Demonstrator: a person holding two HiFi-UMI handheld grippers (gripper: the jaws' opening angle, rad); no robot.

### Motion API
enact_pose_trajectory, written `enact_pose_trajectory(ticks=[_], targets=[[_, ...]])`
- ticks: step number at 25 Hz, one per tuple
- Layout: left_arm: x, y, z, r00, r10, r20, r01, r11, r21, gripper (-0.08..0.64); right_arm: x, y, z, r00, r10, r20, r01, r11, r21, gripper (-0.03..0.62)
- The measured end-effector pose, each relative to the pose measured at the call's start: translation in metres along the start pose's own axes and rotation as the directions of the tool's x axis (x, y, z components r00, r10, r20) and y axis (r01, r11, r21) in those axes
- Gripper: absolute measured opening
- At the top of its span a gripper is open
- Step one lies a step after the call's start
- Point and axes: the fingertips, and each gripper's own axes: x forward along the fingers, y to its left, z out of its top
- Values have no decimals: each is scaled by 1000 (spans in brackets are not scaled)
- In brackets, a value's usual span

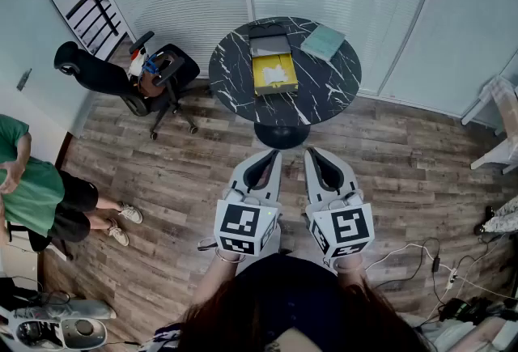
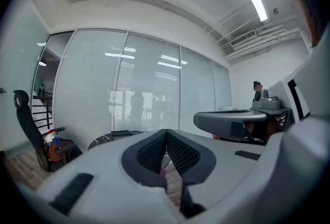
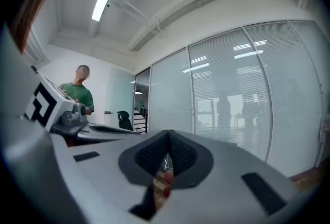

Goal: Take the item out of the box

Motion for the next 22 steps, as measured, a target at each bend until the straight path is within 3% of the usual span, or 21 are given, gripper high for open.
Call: enact_pose_trajectory(ticks=[9, 22], targets=[[21, 14, 5, 1000, -3, 6, 3, 1000, -27, 26, 22, -7, 2, 999, 41, 10, -41, 999, 23, 23], [59, 48, 3, 1000, -9, -10, 8, 999, -53, 26, 72, -28, -2, 1000, 19, 4, -19, 1000, 17, 23]])
